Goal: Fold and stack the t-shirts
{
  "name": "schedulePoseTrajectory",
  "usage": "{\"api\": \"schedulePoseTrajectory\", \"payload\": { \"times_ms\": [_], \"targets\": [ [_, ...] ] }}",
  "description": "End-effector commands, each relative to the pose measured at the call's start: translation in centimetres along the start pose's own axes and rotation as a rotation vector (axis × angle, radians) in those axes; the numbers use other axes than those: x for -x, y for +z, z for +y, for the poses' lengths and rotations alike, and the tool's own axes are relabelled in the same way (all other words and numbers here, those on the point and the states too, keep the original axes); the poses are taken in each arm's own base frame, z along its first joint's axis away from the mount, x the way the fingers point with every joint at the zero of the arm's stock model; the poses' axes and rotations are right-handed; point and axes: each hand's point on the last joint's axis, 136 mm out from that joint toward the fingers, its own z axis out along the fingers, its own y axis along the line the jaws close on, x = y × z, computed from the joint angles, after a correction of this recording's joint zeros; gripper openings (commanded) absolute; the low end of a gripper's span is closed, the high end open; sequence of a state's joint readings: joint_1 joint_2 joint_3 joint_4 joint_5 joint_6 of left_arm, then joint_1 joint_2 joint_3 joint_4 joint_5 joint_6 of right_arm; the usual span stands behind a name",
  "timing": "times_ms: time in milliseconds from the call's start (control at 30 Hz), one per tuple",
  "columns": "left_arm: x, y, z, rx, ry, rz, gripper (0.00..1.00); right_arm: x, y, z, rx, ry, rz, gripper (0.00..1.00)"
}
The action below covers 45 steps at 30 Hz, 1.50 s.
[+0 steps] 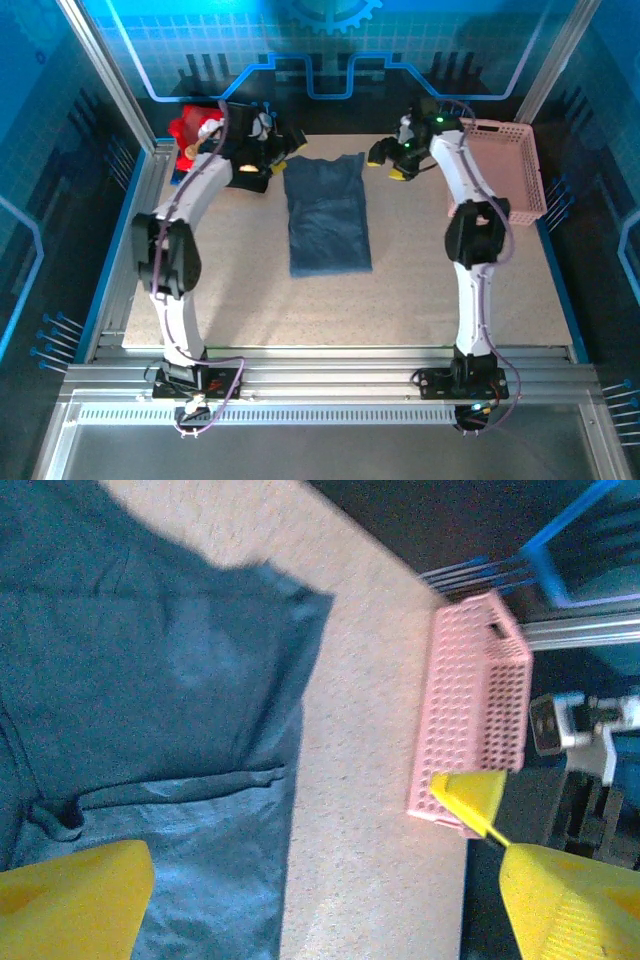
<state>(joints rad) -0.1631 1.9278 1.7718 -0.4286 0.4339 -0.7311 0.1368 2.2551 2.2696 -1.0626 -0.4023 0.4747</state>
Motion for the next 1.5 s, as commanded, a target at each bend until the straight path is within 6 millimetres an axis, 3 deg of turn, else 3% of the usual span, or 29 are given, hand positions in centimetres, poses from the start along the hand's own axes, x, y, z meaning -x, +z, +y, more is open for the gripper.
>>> {"api": "schedulePoseTrajectory", "payload": {
  "times_ms": [0,100,233,367,500,667,933,1200,1300,1467],
  "targets": [
    [-1.4,-5.8,-2.7,-0.038,0.056,-0.047,0.92,-3.4,-6.5,4.3,0.080,-0.159,-0.072,0.80],
    [-5.2,-8.4,-0.7,0.004,0.044,-0.024,0.93,-7.5,-7.4,2.5,0.048,-0.158,-0.053,0.83],
    [-11.7,-9.8,3.6,0.038,-0.032,0.051,0.93,-13.4,-6.0,0.5,0.110,-0.108,0.035,0.83],
    [-17.6,-9.5,6.9,0.038,-0.116,0.131,0.89,-17.6,-3.8,-1.1,0.185,-0.040,0.099,0.82],
    [-21.2,-7.9,9.6,0.041,-0.193,0.180,0.80,-19.8,-1.3,-2.7,0.214,0.021,0.126,0.80],
    [-23.2,-5.3,12.4,0.056,-0.281,0.207,0.71,-21.3,1.8,-3.9,0.238,0.087,0.170,0.77],
    [-24.7,-1.7,13.9,0.081,-0.332,0.276,0.63,-23.2,5.3,-4.4,0.188,0.120,0.258,0.72],
    [-25.9,0.1,14.9,0.109,-0.350,0.319,0.60,-24.7,7.5,-5.3,0.117,0.141,0.317,0.68],
    [-26.3,0.9,15.0,0.106,-0.352,0.338,0.57,-24.6,8.3,-5.4,0.111,0.150,0.320,0.60],
    [-26.7,2.1,15.4,0.114,-0.359,0.360,0.37,-23.8,9.4,-5.3,0.083,0.162,0.317,0.33]
  ]
}}
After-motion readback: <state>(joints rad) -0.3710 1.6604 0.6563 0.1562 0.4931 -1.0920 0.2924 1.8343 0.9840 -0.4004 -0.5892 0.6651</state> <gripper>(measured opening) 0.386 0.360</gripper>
